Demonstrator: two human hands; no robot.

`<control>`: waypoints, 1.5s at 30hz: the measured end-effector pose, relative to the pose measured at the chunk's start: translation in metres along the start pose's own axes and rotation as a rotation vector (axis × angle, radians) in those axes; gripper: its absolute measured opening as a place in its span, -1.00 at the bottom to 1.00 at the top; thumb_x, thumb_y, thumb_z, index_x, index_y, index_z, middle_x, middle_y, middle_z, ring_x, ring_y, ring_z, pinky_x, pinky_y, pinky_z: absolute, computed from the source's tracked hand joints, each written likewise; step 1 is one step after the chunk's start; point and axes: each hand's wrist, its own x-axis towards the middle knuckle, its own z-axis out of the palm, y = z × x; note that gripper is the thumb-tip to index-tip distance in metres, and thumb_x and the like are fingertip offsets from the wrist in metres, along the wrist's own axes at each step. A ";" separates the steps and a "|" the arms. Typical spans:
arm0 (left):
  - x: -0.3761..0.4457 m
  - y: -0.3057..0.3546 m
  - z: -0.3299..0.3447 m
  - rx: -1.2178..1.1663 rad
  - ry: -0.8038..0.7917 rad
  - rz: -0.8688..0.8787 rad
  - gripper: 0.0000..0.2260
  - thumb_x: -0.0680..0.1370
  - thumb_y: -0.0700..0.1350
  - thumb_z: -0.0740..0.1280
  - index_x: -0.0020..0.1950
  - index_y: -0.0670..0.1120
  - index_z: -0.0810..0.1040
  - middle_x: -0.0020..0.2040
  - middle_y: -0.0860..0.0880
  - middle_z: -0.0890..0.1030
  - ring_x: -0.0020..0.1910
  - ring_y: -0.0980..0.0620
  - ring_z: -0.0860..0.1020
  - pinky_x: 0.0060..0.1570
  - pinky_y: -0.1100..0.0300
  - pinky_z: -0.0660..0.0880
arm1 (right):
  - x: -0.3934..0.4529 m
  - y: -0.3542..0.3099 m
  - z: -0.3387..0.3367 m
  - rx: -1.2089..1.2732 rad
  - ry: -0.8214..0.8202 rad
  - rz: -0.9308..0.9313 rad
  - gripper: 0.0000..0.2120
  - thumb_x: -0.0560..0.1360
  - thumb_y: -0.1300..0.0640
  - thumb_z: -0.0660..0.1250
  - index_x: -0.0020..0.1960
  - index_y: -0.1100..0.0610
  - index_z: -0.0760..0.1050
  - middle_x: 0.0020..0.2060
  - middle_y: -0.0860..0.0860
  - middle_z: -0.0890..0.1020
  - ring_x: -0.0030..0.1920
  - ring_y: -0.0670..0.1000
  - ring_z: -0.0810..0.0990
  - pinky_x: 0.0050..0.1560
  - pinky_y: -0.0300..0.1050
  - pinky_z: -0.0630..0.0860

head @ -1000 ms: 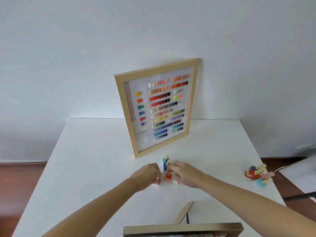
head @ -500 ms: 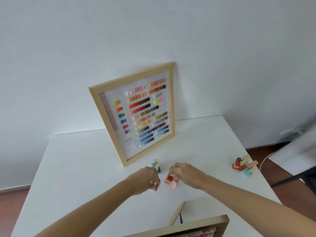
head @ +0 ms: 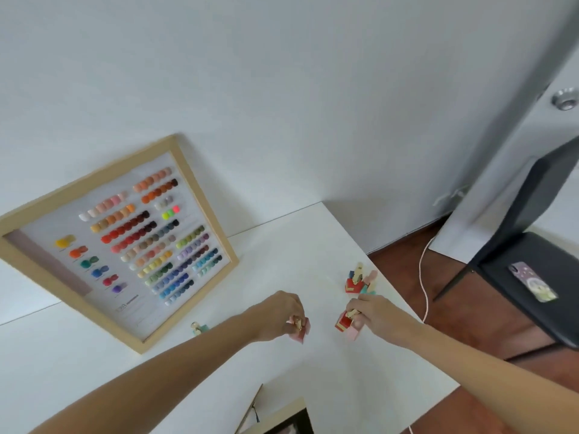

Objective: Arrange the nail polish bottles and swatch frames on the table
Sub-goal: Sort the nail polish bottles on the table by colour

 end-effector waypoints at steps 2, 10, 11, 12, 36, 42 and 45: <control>0.028 0.014 0.004 -0.009 -0.020 -0.001 -0.91 0.44 -0.25 0.36 -0.10 -0.19 0.64 -0.02 -0.14 0.62 0.01 0.03 0.53 -0.04 0.20 0.46 | -0.009 0.026 -0.004 -0.014 0.000 0.024 -0.84 0.58 0.17 0.19 0.13 0.03 0.46 0.00 0.03 0.56 -0.03 0.04 0.55 0.00 -0.17 0.45; 0.117 0.048 0.030 0.022 0.005 -0.073 -0.91 0.47 -0.23 0.34 -0.08 -0.17 0.63 0.03 -0.13 0.59 0.03 -0.04 0.53 -0.03 0.18 0.45 | -0.014 0.090 -0.021 -0.074 0.006 0.085 -0.85 0.60 0.16 0.17 0.13 0.07 0.46 -0.08 0.02 0.52 -0.12 0.04 0.55 -0.08 -0.05 0.53; 0.124 0.050 0.032 0.029 0.013 -0.091 -0.90 0.48 -0.23 0.33 -0.07 -0.18 0.63 0.04 -0.13 0.58 0.03 -0.05 0.53 -0.01 0.16 0.47 | -0.012 0.093 -0.022 -0.089 0.005 0.083 -0.85 0.60 0.15 0.17 0.13 0.08 0.46 -0.11 0.01 0.50 -0.14 0.03 0.55 -0.10 -0.07 0.52; 0.131 0.052 0.034 0.038 0.018 -0.108 -0.89 0.49 -0.23 0.32 -0.06 -0.19 0.62 0.04 -0.15 0.58 0.03 -0.07 0.53 0.02 0.10 0.49 | -0.010 0.096 -0.023 -0.107 0.002 0.078 -0.85 0.60 0.15 0.17 0.13 0.09 0.45 -0.13 0.00 0.47 -0.16 0.02 0.53 -0.13 -0.08 0.51; 0.157 0.051 0.038 0.058 0.120 -0.196 -0.79 0.51 -0.14 0.39 0.14 -0.06 0.63 0.23 -0.07 0.47 0.08 -0.06 0.54 0.11 0.10 0.50 | 0.009 0.098 -0.021 -0.033 0.148 0.097 -0.56 0.55 -0.05 0.26 0.38 -0.04 0.24 0.07 0.02 0.55 -0.04 0.04 0.62 -0.02 -0.09 0.62; 0.121 0.038 0.007 -0.047 0.157 -0.185 -0.65 0.48 -0.16 0.44 0.26 -0.02 0.55 0.30 -0.02 0.44 0.09 -0.01 0.58 0.05 0.21 0.45 | 0.005 0.080 -0.033 -0.171 0.350 0.019 -0.53 0.54 -0.11 0.24 0.38 0.03 0.31 0.06 0.02 0.57 0.00 0.03 0.53 0.01 -0.09 0.56; 0.086 0.023 -0.010 -0.073 0.216 -0.198 -0.66 0.49 -0.14 0.42 0.26 -0.01 0.54 0.27 0.01 0.46 0.10 0.02 0.57 0.09 0.17 0.48 | 0.010 0.056 -0.039 -0.204 0.450 -0.079 -0.61 0.51 -0.04 0.31 0.30 0.07 0.42 0.09 0.03 0.59 0.06 0.06 0.54 0.03 -0.04 0.55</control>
